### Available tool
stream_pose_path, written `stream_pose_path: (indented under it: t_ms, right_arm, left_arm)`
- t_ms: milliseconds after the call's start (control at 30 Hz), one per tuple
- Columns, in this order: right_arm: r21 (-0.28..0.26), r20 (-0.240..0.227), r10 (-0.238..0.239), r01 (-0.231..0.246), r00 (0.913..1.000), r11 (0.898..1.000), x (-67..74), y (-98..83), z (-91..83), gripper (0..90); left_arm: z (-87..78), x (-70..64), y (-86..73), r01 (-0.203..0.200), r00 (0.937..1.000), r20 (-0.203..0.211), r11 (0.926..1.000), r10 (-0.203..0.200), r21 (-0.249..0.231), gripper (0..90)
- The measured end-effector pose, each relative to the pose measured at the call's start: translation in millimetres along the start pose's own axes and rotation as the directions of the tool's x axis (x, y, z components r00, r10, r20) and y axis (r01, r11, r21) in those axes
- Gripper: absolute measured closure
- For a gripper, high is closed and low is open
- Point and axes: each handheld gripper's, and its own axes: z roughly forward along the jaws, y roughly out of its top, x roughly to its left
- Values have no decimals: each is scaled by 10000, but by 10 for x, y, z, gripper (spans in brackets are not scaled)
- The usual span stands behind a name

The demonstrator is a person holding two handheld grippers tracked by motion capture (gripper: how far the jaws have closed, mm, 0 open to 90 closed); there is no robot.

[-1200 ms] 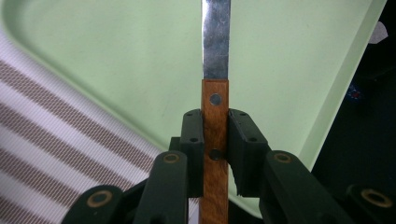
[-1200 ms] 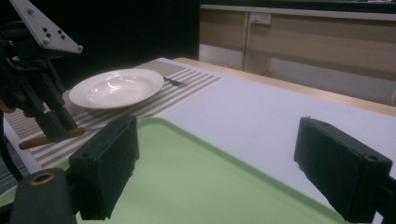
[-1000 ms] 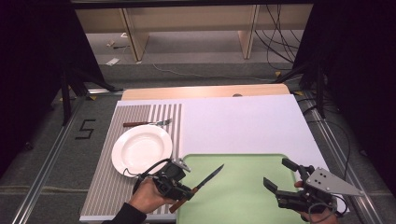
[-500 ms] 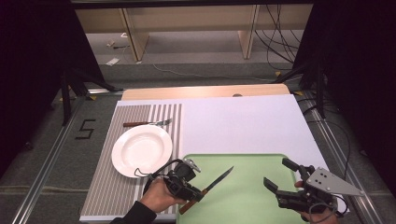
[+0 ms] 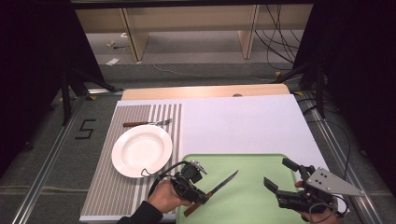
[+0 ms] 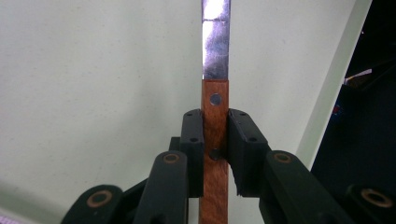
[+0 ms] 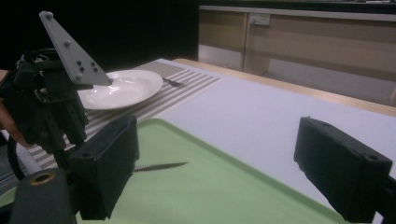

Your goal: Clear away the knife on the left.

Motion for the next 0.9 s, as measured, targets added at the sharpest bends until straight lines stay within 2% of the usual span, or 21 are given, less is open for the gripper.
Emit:
stream_pose_path:
  t_ms: [100,367,900]
  right_arm:
    - [28,4,-32,32,10000,10000,-1,2,0,149]
    - [11,-11,4,-4,10000,10000,5,2,-3,149]
    - [12,-44,-4,4,10000,10000,4,1,2,149]
  left_arm:
    - [35,-3,18,-21,10000,43,9999,21,149,769]
    - [55,0,4,59,10000,19,9999,-59,145,769]
    - [134,17,-35,491,9988,-1,9983,-492,317,769]
